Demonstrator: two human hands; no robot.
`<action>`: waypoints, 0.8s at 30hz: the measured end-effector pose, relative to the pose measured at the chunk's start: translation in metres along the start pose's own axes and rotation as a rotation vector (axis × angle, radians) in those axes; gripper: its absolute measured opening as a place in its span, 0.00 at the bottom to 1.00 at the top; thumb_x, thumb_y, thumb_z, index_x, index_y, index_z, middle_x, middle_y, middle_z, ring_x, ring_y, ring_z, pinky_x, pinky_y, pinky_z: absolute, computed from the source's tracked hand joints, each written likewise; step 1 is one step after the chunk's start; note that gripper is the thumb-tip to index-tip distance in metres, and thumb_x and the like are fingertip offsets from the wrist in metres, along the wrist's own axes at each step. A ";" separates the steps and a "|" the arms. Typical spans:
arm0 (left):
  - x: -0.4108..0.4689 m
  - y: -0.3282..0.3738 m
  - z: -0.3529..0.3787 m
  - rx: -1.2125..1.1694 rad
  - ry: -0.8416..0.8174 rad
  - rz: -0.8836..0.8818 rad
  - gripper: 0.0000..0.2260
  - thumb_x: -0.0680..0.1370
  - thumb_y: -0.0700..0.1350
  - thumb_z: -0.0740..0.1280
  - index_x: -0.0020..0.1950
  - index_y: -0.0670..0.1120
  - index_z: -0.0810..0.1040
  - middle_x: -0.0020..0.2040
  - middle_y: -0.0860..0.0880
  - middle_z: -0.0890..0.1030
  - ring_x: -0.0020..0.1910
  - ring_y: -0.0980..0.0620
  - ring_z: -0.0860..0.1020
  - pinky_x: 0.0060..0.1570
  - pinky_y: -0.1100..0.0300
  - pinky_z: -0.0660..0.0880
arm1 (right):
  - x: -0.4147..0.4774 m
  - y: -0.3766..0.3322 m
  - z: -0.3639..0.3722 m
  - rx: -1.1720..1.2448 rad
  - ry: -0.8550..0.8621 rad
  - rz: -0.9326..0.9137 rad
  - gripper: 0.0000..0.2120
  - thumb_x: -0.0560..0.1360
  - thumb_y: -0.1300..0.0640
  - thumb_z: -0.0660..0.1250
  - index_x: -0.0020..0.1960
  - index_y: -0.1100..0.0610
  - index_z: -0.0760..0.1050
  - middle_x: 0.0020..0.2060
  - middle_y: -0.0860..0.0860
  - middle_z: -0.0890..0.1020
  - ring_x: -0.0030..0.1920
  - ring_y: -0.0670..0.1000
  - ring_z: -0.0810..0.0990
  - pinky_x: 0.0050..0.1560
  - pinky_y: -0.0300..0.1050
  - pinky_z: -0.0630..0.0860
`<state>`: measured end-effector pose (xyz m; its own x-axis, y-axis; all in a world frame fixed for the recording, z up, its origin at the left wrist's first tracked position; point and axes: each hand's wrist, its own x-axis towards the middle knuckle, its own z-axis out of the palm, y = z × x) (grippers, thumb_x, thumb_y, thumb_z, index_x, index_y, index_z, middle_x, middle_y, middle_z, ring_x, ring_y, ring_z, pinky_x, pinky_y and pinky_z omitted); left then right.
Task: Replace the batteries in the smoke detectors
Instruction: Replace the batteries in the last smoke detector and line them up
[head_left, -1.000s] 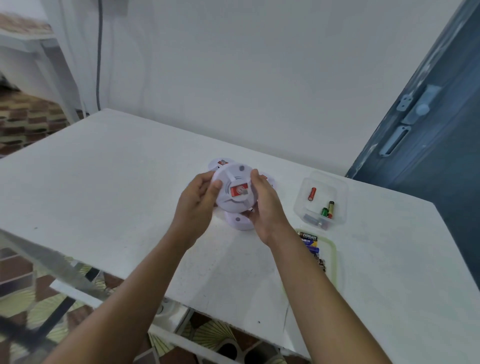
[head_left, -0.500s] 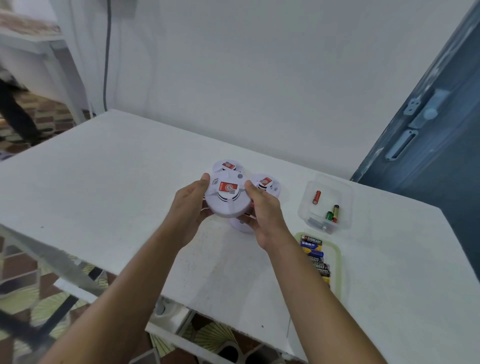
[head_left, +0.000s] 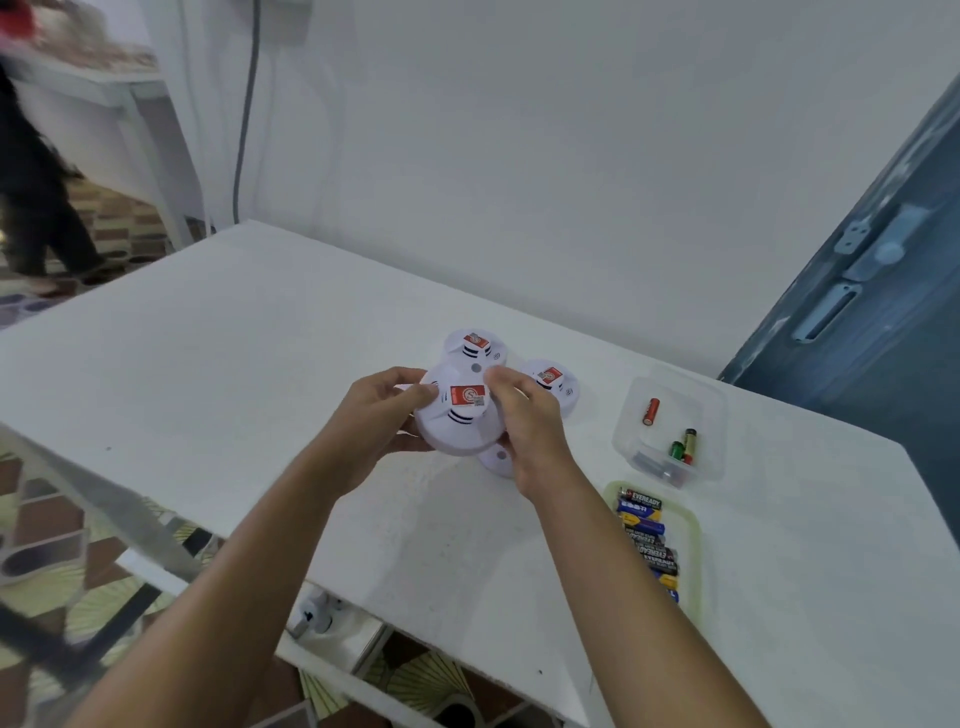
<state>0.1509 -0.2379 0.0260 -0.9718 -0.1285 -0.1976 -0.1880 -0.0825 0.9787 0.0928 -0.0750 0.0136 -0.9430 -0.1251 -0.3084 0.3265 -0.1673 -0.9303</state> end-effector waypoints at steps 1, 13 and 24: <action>0.000 0.000 -0.002 -0.013 -0.003 0.010 0.09 0.80 0.44 0.65 0.57 0.41 0.80 0.48 0.42 0.85 0.44 0.45 0.84 0.41 0.56 0.81 | 0.001 -0.001 0.002 0.014 0.000 -0.009 0.13 0.78 0.50 0.71 0.60 0.54 0.80 0.52 0.54 0.87 0.47 0.51 0.86 0.33 0.38 0.77; 0.007 -0.006 -0.027 -0.250 0.205 -0.068 0.11 0.80 0.39 0.62 0.58 0.32 0.77 0.53 0.36 0.82 0.47 0.37 0.83 0.49 0.47 0.82 | 0.011 0.013 0.044 0.153 -0.043 -0.058 0.15 0.78 0.61 0.70 0.64 0.58 0.79 0.56 0.55 0.85 0.58 0.56 0.83 0.61 0.52 0.80; 0.004 0.009 -0.052 0.121 0.052 0.006 0.11 0.81 0.48 0.63 0.51 0.42 0.82 0.44 0.42 0.83 0.36 0.43 0.81 0.37 0.51 0.81 | 0.007 0.007 0.059 -0.099 -0.089 -0.099 0.09 0.78 0.62 0.67 0.50 0.53 0.86 0.50 0.55 0.87 0.52 0.55 0.86 0.53 0.50 0.83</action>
<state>0.1523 -0.2903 0.0308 -0.9649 -0.1799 -0.1911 -0.2010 0.0378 0.9789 0.0921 -0.1351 0.0166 -0.9595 -0.1995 -0.1992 0.2197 -0.0864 -0.9717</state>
